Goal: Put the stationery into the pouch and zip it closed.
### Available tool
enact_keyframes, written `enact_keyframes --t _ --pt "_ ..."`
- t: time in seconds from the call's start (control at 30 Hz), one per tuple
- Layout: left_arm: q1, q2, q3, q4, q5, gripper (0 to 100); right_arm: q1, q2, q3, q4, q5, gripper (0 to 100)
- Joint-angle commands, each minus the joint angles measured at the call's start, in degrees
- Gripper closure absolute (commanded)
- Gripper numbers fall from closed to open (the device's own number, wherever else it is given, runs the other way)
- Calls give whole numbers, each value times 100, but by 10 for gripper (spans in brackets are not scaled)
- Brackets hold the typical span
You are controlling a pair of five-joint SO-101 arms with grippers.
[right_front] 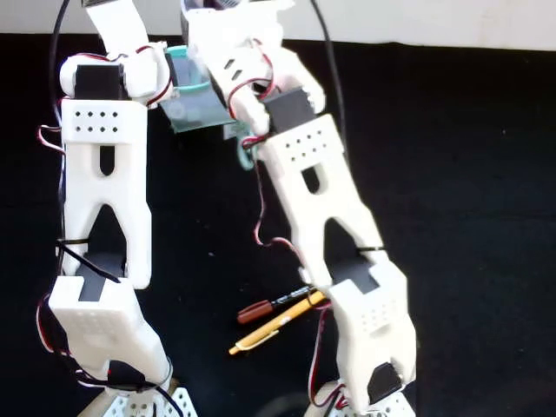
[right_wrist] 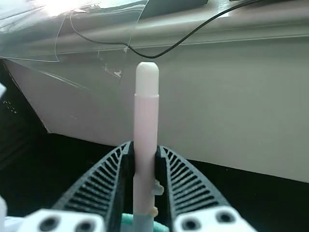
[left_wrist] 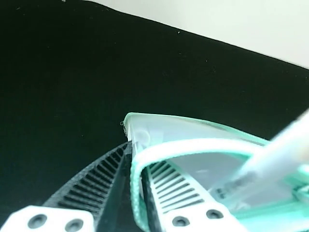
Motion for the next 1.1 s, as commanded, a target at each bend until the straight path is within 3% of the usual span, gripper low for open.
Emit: enact_keyframes --t 0.0,0.43,0.83,1.07 --pt "-4 4 48 -26 0 993 -84 92 -233 -92 0 991" --pt "-48 4 40 -70 0 993 -154 75 -602 1007 18 907" --pt "-48 4 40 -70 0 993 -163 101 -3222 3011 26 904" --pt "-48 4 40 -70 0 993 -163 110 -4778 4251 703 904"
